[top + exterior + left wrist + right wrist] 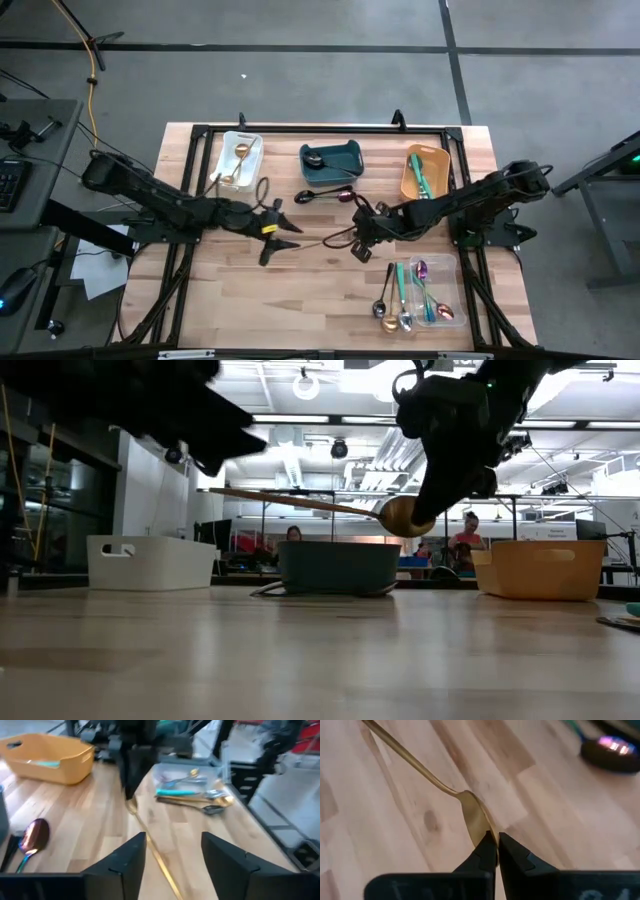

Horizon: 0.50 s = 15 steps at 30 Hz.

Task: Sort silverware by color (type)
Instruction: Put the gold spoon into the white bin

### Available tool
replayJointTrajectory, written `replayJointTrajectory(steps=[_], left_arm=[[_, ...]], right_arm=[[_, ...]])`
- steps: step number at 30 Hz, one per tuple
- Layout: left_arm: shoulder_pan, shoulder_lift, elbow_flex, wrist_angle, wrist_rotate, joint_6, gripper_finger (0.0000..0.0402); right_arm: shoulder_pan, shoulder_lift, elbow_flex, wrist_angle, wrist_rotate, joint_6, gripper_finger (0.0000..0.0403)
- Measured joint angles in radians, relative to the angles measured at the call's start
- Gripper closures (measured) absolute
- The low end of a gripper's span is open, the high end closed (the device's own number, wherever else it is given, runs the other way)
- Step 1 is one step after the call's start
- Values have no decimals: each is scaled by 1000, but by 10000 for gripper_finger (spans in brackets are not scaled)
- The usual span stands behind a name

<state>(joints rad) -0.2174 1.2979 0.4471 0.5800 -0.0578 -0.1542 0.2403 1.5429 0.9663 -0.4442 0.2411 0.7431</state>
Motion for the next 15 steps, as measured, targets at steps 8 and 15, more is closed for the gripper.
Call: replayJointTrajectory(steps=[8,15], left_arm=[[125,251,223,-222,119,21,190],[175,457,391,-364,279,38,192]], right_arm=[[-5,2,1,-1,100,-77,402],[-4,2,1,6,134,-127,403]])
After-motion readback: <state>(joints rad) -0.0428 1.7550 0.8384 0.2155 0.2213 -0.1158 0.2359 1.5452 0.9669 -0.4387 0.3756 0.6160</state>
